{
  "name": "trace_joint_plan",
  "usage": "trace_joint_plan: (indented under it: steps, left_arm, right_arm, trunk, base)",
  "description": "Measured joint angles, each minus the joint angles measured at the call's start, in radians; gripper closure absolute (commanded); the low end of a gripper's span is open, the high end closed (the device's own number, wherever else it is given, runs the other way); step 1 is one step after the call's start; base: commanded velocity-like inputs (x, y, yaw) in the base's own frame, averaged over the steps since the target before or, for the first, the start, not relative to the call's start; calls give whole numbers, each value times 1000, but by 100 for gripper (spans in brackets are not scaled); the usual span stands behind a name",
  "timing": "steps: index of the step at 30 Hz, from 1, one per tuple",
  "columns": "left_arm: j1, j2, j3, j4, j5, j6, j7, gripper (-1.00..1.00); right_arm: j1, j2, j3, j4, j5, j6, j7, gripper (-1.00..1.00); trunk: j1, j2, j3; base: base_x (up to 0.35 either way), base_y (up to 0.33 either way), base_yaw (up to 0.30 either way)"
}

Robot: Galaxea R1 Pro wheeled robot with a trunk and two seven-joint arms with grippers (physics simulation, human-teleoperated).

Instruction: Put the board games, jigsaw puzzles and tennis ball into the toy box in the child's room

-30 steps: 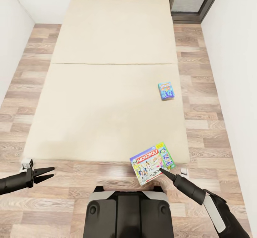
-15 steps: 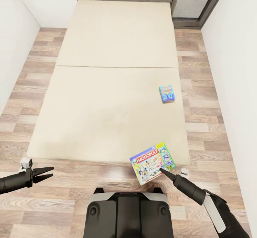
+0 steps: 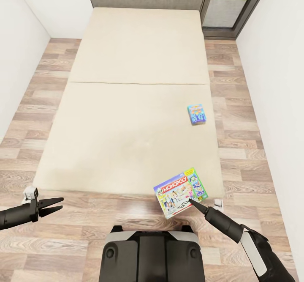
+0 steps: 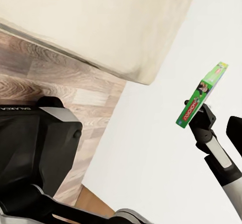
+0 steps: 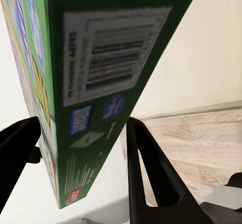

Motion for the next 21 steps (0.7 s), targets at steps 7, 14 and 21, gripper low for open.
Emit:
trace_joint_plan:
  steps: [7, 14, 21]
  left_arm:
    - [0, 0, 0, 0, 0, 0, 0, -100]
    - [0, 0, 0, 0, 0, 0, 0, -100]
    - [0, 0, 0, 0, 0, 0, 0, -100]
  right_arm:
    - [0, 0, 0, -1, 0, -1, 0, 100]
    - [0, 0, 0, -1, 0, -1, 0, 100]
    - [0, 1, 1, -2, 0, -1, 0, 100]
  trunk:
    - [0, 0, 12]
    - [0, 0, 23]
    - [0, 0, 35]
  base:
    - [0, 0, 0]
    - [0, 0, 0]
    - [0, 0, 0]
